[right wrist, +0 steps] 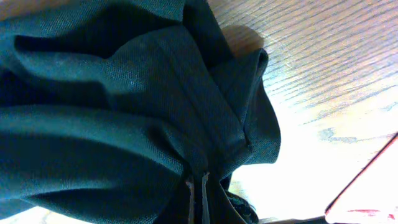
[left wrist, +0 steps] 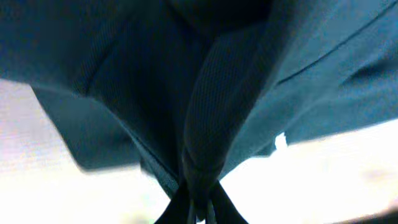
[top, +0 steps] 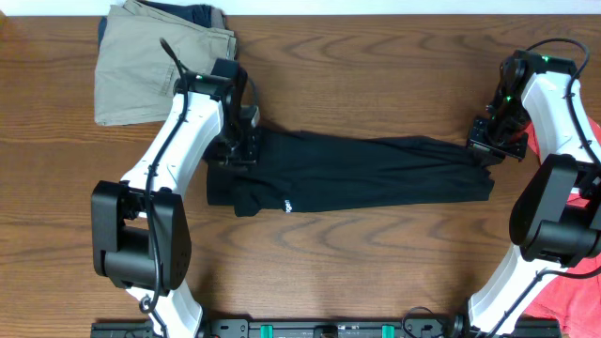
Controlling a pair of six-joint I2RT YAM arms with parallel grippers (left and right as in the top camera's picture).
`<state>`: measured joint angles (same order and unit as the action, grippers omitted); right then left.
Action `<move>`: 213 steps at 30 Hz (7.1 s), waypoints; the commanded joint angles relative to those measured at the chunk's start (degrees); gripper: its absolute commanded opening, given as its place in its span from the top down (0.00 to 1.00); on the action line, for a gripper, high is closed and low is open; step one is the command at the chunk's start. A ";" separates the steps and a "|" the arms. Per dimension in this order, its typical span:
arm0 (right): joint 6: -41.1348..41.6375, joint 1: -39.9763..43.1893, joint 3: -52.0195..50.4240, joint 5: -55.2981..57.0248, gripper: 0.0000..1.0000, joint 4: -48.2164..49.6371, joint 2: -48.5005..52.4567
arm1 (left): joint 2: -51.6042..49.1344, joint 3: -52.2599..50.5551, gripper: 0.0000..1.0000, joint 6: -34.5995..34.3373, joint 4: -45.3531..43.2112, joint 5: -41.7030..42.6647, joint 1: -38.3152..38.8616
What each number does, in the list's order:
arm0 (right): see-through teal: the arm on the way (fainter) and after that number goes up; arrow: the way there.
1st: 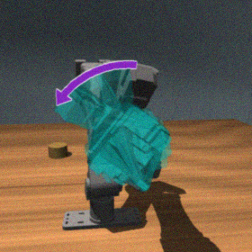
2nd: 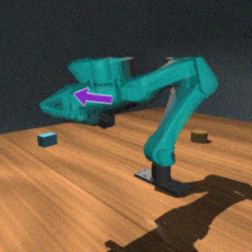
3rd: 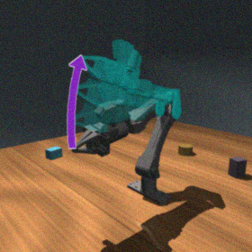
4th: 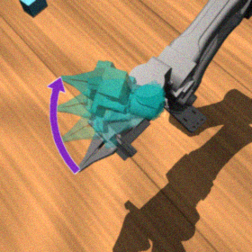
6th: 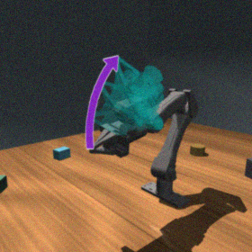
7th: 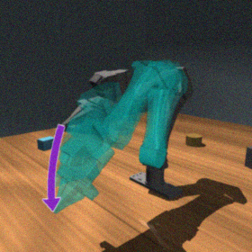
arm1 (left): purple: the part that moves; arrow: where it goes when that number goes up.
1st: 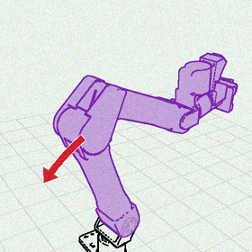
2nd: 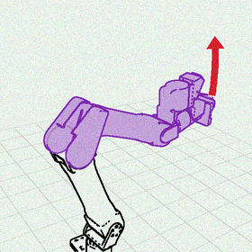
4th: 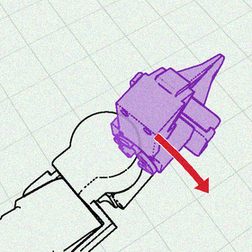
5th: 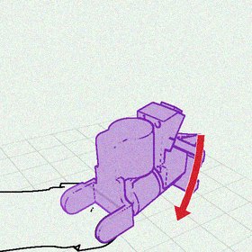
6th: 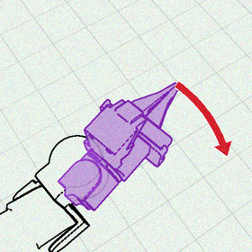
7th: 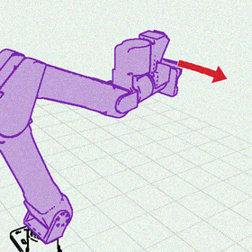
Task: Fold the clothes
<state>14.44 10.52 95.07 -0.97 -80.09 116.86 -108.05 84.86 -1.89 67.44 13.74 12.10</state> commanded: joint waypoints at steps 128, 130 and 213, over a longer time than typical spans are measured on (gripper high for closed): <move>-12.85 15.39 -15.21 -23.78 0.01 16.55 -3.15 | 12.94 -4.33 0.02 -17.49 5.22 -8.61 -18.56; -12.85 15.52 -18.12 -23.93 0.01 18.82 -3.15 | 12.94 -4.61 0.02 -17.49 5.22 -8.59 -18.56; 3.54 -30.64 -9.16 6.60 0.01 2.64 -16.79 | 12.94 -4.83 0.02 -17.27 5.77 -8.22 -18.51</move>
<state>16.99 -23.62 82.54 0.45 -76.47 100.25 -94.83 80.58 -19.49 73.06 5.61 -6.52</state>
